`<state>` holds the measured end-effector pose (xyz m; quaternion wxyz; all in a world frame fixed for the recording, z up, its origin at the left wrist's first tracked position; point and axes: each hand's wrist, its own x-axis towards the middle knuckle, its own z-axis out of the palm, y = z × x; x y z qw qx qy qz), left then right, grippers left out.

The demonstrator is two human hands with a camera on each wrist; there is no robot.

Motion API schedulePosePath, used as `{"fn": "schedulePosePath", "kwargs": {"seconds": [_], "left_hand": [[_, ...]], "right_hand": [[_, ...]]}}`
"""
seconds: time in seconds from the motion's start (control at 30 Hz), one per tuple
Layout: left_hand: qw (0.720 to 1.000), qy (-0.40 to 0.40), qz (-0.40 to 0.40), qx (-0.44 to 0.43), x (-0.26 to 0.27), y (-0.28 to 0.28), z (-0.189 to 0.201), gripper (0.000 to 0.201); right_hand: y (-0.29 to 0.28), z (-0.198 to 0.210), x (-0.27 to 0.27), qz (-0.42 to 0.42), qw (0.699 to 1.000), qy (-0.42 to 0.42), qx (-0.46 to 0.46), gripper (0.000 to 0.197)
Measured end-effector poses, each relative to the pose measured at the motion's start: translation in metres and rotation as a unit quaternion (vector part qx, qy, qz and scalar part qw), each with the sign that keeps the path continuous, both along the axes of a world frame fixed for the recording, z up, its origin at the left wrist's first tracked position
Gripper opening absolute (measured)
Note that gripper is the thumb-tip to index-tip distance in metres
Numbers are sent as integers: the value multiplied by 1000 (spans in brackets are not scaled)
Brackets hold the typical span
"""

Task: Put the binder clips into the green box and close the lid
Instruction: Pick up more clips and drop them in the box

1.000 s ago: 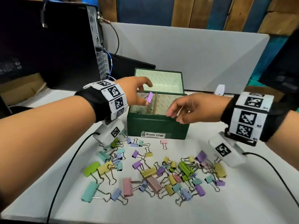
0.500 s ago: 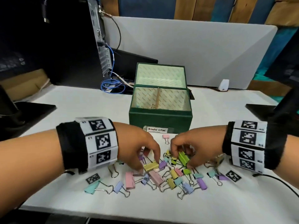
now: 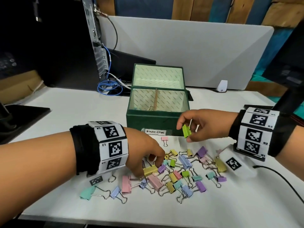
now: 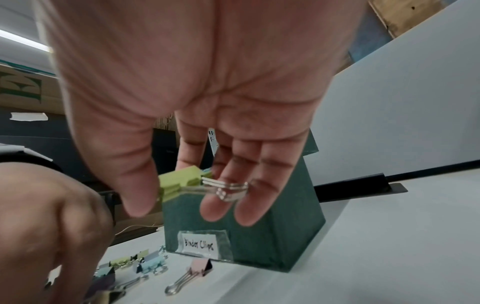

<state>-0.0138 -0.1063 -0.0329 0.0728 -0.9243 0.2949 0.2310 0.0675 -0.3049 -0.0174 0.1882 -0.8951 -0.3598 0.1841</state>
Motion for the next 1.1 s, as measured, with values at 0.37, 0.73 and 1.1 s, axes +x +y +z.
{"fn": "schedulePosePath", "kwargs": {"seconds": [0.37, 0.73, 1.1], "left_hand": [[984, 15, 85, -153, 11, 17, 18, 35], [890, -202, 224, -341, 48, 69, 61, 33], [916, -242, 198, -251, 83, 54, 55, 49]], "right_hand": [[3, 12, 3, -42, 999, -28, 14, 26], [78, 44, 35, -66, 989, -69, 109, 69], [55, 28, -16, 66, 990, -84, -92, 32]]}}
